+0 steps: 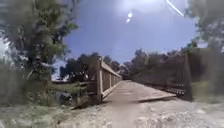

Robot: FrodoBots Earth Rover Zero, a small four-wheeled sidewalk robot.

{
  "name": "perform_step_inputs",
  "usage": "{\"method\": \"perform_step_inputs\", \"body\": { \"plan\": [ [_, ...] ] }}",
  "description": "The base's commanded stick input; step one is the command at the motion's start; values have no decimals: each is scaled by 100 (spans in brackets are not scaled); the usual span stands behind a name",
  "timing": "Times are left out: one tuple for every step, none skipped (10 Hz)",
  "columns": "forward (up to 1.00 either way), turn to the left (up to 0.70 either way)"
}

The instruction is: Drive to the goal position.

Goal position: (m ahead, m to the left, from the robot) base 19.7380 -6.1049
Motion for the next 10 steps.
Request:
{"method": "perform_step_inputs", "body": {
  "plan": [
    [0,0],
    [0,0],
    [0,0],
    [27,0],
    [62,0],
    [83,0],
    [85,0],
    [85,0],
    [85,0],
    [85,0]
  ]
}}
